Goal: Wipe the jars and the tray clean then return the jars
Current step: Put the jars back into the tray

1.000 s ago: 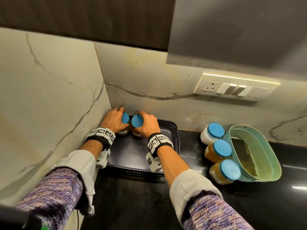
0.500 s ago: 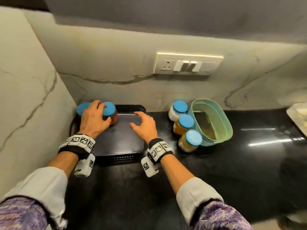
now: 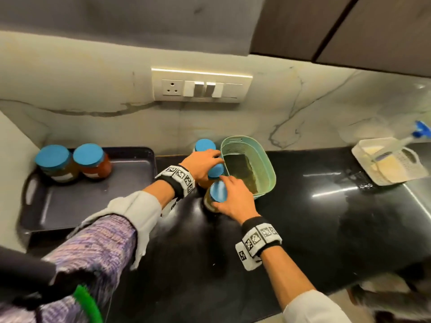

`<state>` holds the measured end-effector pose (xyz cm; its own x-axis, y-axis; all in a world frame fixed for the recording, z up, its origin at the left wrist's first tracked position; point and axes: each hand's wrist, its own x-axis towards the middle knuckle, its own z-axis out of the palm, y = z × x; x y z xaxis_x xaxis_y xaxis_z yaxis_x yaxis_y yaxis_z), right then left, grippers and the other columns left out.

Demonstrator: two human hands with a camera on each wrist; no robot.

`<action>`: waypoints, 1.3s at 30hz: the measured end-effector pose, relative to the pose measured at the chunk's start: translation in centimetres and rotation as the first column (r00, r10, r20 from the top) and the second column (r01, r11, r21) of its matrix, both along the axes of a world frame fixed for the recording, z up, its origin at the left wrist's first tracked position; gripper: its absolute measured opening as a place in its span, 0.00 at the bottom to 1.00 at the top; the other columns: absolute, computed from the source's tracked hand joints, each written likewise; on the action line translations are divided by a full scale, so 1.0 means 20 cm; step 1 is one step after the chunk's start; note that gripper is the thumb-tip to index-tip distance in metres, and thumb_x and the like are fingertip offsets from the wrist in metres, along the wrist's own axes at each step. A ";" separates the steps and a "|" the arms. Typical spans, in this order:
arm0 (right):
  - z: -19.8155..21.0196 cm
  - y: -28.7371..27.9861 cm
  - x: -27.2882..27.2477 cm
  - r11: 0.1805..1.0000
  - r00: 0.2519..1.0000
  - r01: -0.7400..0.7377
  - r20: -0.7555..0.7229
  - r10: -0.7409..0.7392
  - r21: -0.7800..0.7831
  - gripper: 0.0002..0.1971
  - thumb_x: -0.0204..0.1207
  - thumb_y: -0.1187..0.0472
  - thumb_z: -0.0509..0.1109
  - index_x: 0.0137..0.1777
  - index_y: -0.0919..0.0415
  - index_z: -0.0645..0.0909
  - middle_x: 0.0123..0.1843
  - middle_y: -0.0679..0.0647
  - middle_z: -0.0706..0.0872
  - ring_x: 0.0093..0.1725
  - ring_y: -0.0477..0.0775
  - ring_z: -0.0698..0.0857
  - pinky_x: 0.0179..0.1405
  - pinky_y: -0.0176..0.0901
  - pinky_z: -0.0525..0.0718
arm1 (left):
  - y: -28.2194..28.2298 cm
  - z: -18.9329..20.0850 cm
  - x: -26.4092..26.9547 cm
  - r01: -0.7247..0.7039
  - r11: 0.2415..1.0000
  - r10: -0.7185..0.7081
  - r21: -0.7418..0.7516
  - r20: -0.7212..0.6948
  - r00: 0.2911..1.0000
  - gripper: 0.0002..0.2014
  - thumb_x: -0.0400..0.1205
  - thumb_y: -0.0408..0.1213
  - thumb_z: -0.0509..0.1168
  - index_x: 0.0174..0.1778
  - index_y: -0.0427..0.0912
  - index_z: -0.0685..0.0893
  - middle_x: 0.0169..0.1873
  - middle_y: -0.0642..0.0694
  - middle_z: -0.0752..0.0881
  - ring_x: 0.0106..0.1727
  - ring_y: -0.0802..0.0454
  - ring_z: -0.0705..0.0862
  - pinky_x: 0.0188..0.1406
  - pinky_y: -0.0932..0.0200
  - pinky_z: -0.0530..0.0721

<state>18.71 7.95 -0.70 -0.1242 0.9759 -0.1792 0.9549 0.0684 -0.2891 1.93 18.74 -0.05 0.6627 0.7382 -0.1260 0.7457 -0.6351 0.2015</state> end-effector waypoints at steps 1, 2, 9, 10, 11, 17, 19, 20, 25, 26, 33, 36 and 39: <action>0.00 0.01 0.00 1.000 0.998 -0.030 0.052 0.031 -0.002 0.43 0.69 0.42 0.82 0.82 0.55 0.72 0.73 0.55 0.81 0.71 0.62 0.78 0.64 0.60 0.84 | 0.02 -0.02 0.04 0.000 1.000 0.000 -0.011 -0.028 1.000 0.36 0.77 0.45 0.77 0.82 0.46 0.74 0.79 0.42 0.73 0.77 0.39 0.76 0.64 0.35 0.86; -0.01 0.02 -0.01 0.999 0.994 -0.052 0.100 0.052 0.001 0.44 0.69 0.42 0.82 0.82 0.55 0.70 0.73 0.55 0.81 0.71 0.62 0.77 0.63 0.59 0.85 | 0.03 -0.04 0.07 -0.007 1.000 0.005 -0.029 -0.048 0.999 0.39 0.76 0.45 0.78 0.83 0.46 0.72 0.78 0.42 0.74 0.76 0.40 0.77 0.63 0.37 0.86; -0.07 0.02 -0.06 1.000 0.999 -0.015 0.042 0.014 0.015 0.37 0.69 0.49 0.83 0.75 0.58 0.73 0.67 0.58 0.85 0.68 0.63 0.82 0.61 0.56 0.86 | 0.00 -0.10 0.10 -0.146 0.987 0.147 -0.073 -0.002 0.989 0.37 0.76 0.49 0.76 0.78 0.41 0.70 0.66 0.36 0.77 0.66 0.37 0.77 0.58 0.41 0.84; -0.07 0.01 -0.05 1.000 1.000 0.000 -0.005 0.001 0.010 0.36 0.68 0.49 0.83 0.73 0.57 0.74 0.64 0.58 0.87 0.65 0.64 0.85 0.59 0.57 0.87 | -0.02 -0.11 0.07 -0.170 0.982 0.171 -0.081 0.009 0.985 0.35 0.76 0.52 0.75 0.77 0.42 0.73 0.63 0.36 0.77 0.64 0.36 0.78 0.57 0.40 0.84; -0.05 0.00 -0.03 1.000 0.998 0.023 -0.051 -0.023 -0.001 0.35 0.67 0.50 0.84 0.72 0.56 0.76 0.62 0.58 0.89 0.62 0.65 0.87 0.57 0.58 0.87 | -0.03 -0.12 0.04 -0.192 0.977 0.194 -0.096 0.016 0.981 0.35 0.76 0.55 0.74 0.76 0.43 0.75 0.61 0.36 0.77 0.63 0.36 0.78 0.56 0.40 0.84; 0.13 0.04 0.01 0.989 0.972 0.096 -0.205 -0.117 -0.108 0.38 0.60 0.46 0.90 0.72 0.47 0.83 0.67 0.53 0.89 0.69 0.58 0.84 0.67 0.51 0.82 | -0.13 0.03 -0.23 -0.341 0.925 0.366 -0.166 0.157 0.917 0.38 0.70 0.60 0.80 0.74 0.47 0.82 0.52 0.44 0.78 0.56 0.41 0.81 0.55 0.50 0.78; 0.22 0.08 -0.06 0.991 0.967 0.102 -0.227 -0.120 -0.091 0.38 0.57 0.45 0.90 0.70 0.46 0.85 0.64 0.52 0.90 0.67 0.56 0.84 0.66 0.49 0.82 | -0.16 0.13 -0.36 -0.383 0.906 0.415 -0.180 0.190 0.890 0.37 0.70 0.60 0.81 0.73 0.49 0.83 0.50 0.46 0.77 0.56 0.41 0.82 0.54 0.50 0.78; 0.26 0.10 -0.13 0.992 0.963 0.093 -0.244 -0.112 -0.085 0.37 0.56 0.45 0.91 0.69 0.46 0.85 0.63 0.52 0.90 0.66 0.56 0.85 0.66 0.50 0.83 | -0.18 0.18 -0.46 -0.401 0.897 0.435 -0.188 0.201 0.878 0.36 0.71 0.60 0.81 0.73 0.49 0.83 0.51 0.47 0.77 0.57 0.41 0.81 0.56 0.50 0.78; 0.37 0.18 -0.64 0.996 0.950 -0.086 -0.304 0.071 -0.036 0.37 0.57 0.48 0.91 0.69 0.49 0.86 0.62 0.53 0.91 0.64 0.55 0.87 0.66 0.50 0.86 | -0.33 0.33 -1.01 -0.583 0.795 0.606 -0.166 0.192 0.772 0.35 0.69 0.58 0.83 0.71 0.50 0.85 0.54 0.45 0.80 0.59 0.41 0.81 0.59 0.48 0.78; 0.37 0.18 -0.75 0.992 0.946 -0.128 -0.302 0.117 -0.018 0.37 0.57 0.48 0.90 0.70 0.50 0.86 0.62 0.54 0.91 0.63 0.55 0.88 0.65 0.50 0.86 | -0.37 0.34 -1.12 -0.627 0.761 0.648 -0.167 0.175 0.741 0.36 0.67 0.59 0.83 0.70 0.50 0.85 0.53 0.46 0.79 0.58 0.40 0.82 0.59 0.46 0.80; 0.22 0.15 -1.54 0.917 0.899 -0.398 -0.191 0.394 0.018 0.34 0.67 0.56 0.81 0.75 0.51 0.81 0.66 0.58 0.89 0.64 0.64 0.88 0.62 0.53 0.86 | -0.58 0.27 -1.67 -0.829 0.548 0.836 -0.113 0.051 0.546 0.37 0.64 0.52 0.84 0.71 0.49 0.86 0.59 0.36 0.84 0.63 0.33 0.84 0.63 0.47 0.82; 0.14 0.17 -1.72 0.897 0.888 -0.441 -0.125 0.442 0.038 0.30 0.70 0.57 0.79 0.74 0.54 0.80 0.64 0.61 0.89 0.62 0.67 0.88 0.59 0.55 0.87 | -0.60 0.19 -1.75 -0.856 0.510 0.859 -0.083 0.011 0.511 0.37 0.65 0.49 0.84 0.72 0.46 0.86 0.60 0.34 0.84 0.61 0.32 0.84 0.60 0.46 0.85; 0.04 0.18 -1.80 0.872 0.870 -0.485 -0.062 0.488 0.058 0.27 0.70 0.58 0.79 0.70 0.54 0.81 0.60 0.59 0.90 0.59 0.67 0.89 0.56 0.58 0.90 | -0.58 0.10 -1.77 -0.854 0.516 0.854 -0.069 -0.038 0.520 0.32 0.67 0.47 0.81 0.68 0.42 0.88 0.59 0.32 0.85 0.57 0.32 0.86 0.58 0.46 0.87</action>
<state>-17.37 11.48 0.03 -0.5965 0.7944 -0.1141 0.7741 0.5319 -0.3433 -33.38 7.14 1.99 -0.2808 0.9383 -0.2021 0.9215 0.3224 0.2164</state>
